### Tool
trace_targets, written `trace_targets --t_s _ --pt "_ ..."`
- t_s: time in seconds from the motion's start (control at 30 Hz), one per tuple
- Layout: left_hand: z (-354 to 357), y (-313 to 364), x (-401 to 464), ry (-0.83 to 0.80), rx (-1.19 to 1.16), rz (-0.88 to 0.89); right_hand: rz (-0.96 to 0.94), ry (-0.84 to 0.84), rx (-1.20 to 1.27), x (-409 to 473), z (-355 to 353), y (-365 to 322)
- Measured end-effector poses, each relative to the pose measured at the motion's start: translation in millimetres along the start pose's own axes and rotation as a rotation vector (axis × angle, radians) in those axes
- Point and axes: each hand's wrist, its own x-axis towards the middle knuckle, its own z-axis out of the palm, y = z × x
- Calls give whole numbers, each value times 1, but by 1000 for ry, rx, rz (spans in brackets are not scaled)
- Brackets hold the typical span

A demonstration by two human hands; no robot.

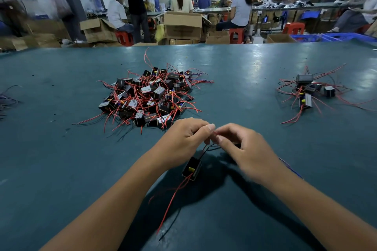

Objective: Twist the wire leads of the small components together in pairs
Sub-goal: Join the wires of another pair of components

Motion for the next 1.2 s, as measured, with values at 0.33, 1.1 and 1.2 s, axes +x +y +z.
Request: trace_targets --t_s 0.33,1.1,1.2 --pt "-3 -2 0 8 2 23 -87 57 -84 -9 -6 5" --pt "-2 -3 0 1 -65 90 -138 101 134 -6 -1 17" --pt "0 -1 0 -3 -60 92 -141 109 157 -5 0 16"
